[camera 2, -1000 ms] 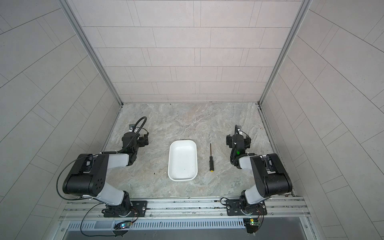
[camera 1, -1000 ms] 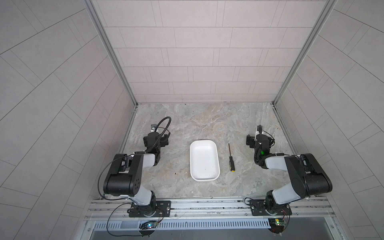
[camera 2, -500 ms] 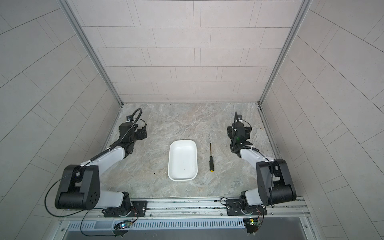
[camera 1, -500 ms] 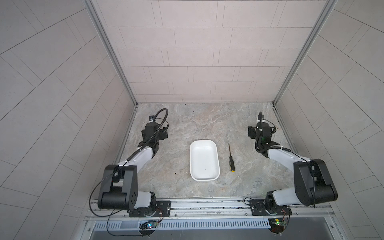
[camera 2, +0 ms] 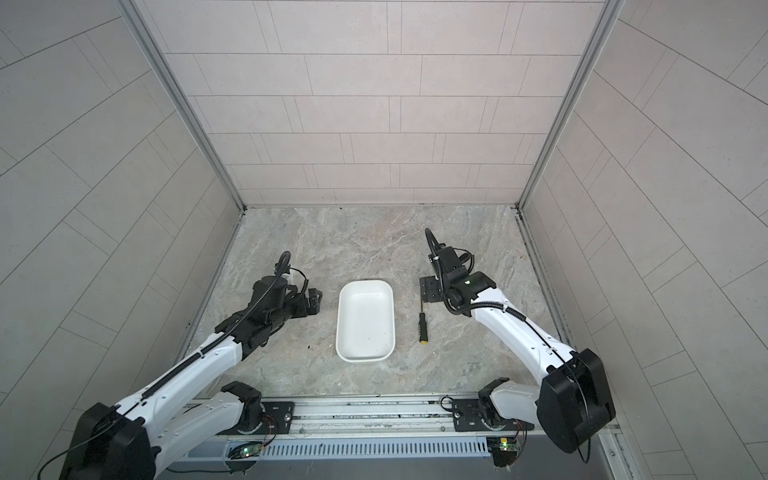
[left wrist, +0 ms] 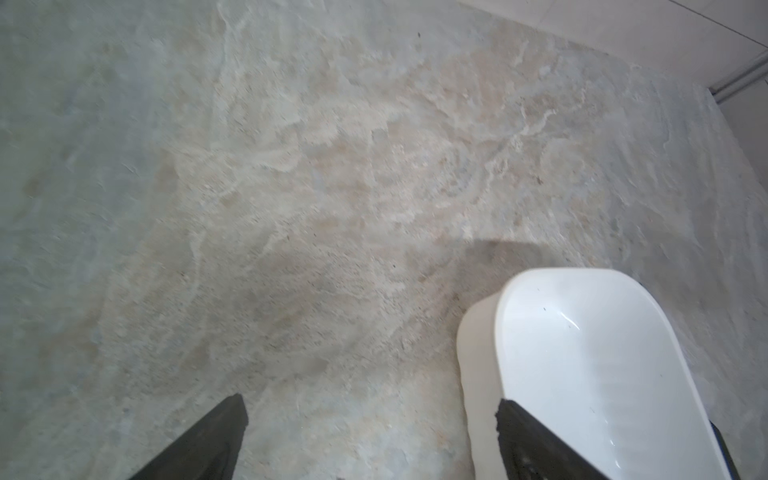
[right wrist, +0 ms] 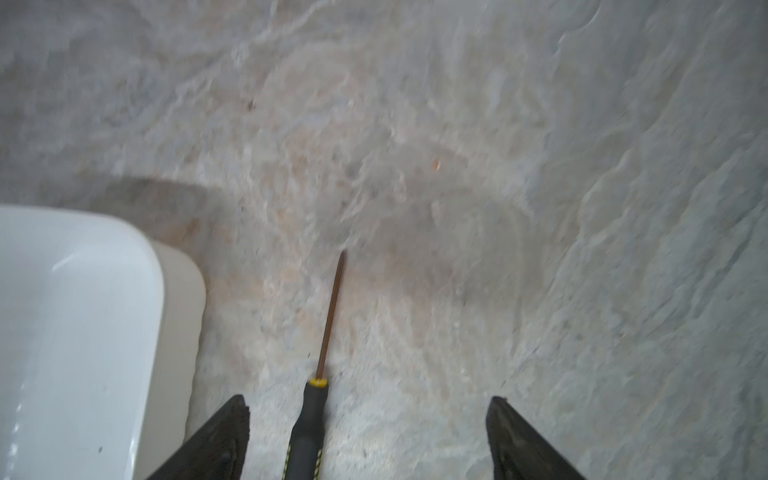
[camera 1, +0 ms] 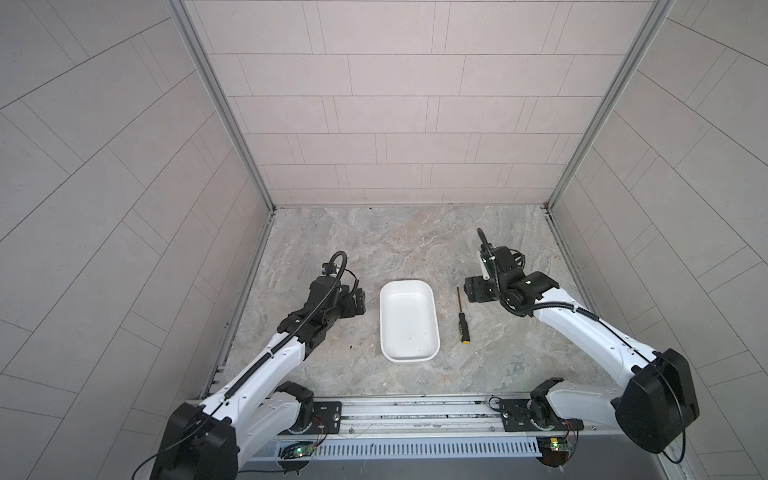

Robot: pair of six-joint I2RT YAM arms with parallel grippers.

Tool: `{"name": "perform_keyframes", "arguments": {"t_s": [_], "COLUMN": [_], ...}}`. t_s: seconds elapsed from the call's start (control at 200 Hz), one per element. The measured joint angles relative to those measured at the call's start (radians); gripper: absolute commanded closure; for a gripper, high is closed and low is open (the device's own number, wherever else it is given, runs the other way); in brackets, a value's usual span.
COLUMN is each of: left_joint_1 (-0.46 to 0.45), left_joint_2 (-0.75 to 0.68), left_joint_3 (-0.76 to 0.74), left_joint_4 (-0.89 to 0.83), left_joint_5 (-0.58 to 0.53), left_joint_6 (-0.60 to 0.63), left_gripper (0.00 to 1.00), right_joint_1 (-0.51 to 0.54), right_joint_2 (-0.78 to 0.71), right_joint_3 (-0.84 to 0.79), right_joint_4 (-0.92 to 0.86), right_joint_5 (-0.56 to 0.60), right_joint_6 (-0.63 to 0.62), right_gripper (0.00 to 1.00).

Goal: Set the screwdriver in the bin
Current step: 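Lower the right gripper over the black-and-yellow screwdriver handle and close it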

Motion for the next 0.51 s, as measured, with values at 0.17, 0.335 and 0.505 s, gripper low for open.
{"name": "perform_keyframes", "arguments": {"t_s": [0.17,0.335,0.505], "left_joint_1": [-0.065,-0.072,-0.072], "left_joint_2": [-0.120,-0.260,-0.318], "left_joint_3": [-0.075,-0.092,-0.098], "left_joint_4": [-0.053,-0.104,-0.114], "left_joint_5": [-0.002,-0.001,0.008], "left_joint_6": [-0.060,-0.070,-0.053], "left_gripper": [0.00,0.00,0.00], "right_joint_1": [0.007,0.011,0.013], "right_joint_2": [-0.125,-0.141,-0.103], "right_joint_3": [-0.153,-0.245,-0.267], "right_joint_4": [-0.046,-0.039,-0.016], "right_joint_5": [-0.084,-0.181,-0.264], "right_joint_6": [0.076,0.100,0.098], "right_gripper": [0.19,0.20,0.23]}}
